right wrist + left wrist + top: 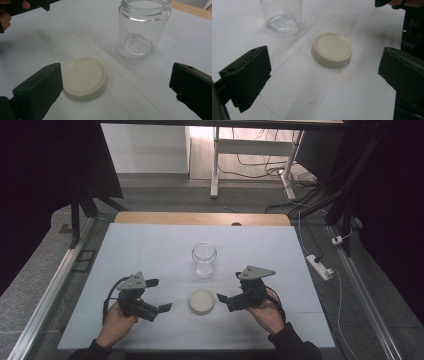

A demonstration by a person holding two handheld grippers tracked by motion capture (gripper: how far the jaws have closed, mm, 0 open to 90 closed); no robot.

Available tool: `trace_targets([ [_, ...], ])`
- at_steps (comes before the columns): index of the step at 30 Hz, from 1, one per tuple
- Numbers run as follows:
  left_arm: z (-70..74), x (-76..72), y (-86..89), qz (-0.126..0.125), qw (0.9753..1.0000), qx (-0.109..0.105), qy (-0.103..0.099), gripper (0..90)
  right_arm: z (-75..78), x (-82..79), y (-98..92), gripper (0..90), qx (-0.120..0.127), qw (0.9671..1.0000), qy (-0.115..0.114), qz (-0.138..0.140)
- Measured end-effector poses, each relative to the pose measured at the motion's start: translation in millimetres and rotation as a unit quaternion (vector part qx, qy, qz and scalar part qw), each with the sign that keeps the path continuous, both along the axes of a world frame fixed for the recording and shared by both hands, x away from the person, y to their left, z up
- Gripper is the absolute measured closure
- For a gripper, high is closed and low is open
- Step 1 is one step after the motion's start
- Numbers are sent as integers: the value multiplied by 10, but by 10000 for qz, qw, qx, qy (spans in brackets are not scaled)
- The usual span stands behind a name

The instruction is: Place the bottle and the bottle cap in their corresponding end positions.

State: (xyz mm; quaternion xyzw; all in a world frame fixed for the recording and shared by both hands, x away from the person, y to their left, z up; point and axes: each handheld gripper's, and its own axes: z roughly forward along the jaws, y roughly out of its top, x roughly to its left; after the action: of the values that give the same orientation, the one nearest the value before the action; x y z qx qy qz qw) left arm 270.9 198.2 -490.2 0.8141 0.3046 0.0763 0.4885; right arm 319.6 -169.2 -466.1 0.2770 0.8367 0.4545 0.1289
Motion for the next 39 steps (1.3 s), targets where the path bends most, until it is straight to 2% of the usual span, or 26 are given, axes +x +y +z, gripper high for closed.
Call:
trace_targets([
  [6, 12, -87, 152, 204, 9997, -131, 13, 0, -35, -97, -190, 0, 57, 9998, 65, -191],
  [12, 11, -173, 277, 377, 9992, -151, 3, 0, -50, -168, -342, 0, 103, 9993, 40, -360],
  [26, -27, -433, 579, 771, 9969, -149, 51, 0, -90, -398, -652, 0, 5, 9974, -95, -712],
  [31, -72, -532, 687, 935, 9955, -140, 92, 0, -98, -490, -809, 0, 7, 9960, -130, -885],
  [39, -168, -686, 890, 1220, 9920, -261, 201, 0, -177, -627, -1085, 0, -71, 9919, -69, -1263],
])
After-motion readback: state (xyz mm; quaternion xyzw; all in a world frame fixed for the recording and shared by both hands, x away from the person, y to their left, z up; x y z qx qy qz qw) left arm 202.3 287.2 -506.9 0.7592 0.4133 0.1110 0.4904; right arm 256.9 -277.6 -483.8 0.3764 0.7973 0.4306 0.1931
